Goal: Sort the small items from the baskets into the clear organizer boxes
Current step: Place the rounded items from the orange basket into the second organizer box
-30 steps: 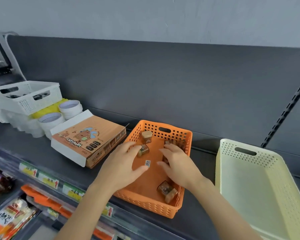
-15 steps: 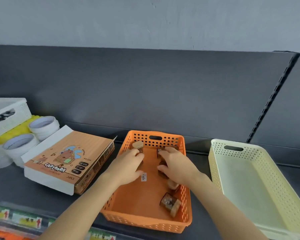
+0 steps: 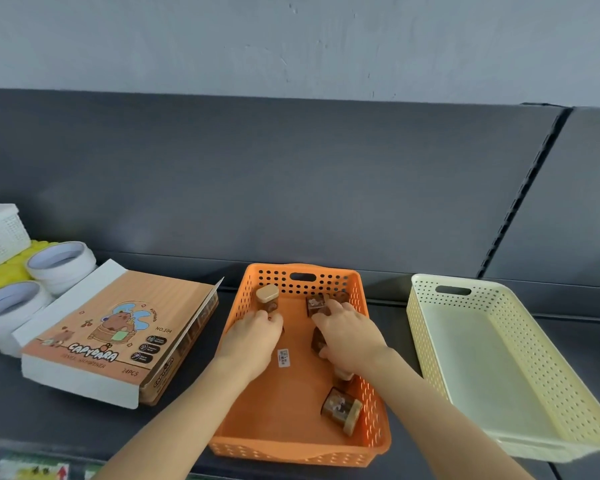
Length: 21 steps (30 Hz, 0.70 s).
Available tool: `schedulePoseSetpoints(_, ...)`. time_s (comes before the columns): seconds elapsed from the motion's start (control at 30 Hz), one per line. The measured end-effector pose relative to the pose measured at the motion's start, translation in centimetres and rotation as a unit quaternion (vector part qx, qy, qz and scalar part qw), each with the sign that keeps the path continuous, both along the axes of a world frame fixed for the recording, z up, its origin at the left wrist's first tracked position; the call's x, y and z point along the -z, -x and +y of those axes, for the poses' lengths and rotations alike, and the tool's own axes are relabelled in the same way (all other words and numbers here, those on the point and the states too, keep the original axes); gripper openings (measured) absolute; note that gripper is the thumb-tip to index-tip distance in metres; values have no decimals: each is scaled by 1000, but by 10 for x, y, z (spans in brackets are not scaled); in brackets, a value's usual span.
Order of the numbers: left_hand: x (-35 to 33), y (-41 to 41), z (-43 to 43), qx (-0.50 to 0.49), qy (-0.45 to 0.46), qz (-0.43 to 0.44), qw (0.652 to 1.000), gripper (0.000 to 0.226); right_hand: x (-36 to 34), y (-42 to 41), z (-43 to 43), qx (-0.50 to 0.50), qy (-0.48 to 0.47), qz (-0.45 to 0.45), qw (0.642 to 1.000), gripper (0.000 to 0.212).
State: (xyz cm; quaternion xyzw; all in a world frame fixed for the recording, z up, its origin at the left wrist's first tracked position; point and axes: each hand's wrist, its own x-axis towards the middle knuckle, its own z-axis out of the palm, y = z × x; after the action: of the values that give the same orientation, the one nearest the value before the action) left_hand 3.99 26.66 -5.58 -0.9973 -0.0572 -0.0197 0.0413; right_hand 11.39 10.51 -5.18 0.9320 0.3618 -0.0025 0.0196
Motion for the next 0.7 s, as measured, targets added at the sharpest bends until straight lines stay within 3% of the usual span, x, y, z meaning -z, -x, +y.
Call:
schedulePoseSetpoints(0.33, -2, 3, -2, 23, 15, -3, 1000, 29, 5, -1, 1, 3, 14, -11, 1000, 42)
schedulePoseSetpoints(0.43, -2, 2, -1, 27, 36, -11, 999, 31, 2, -1, 0, 2, -43, -5, 999, 31)
schedulePoseSetpoints(0.7, 1, -2, 1, 32, 122, -3, 992, 32, -7, -2, -3, 28, -202, 34, 978, 38)
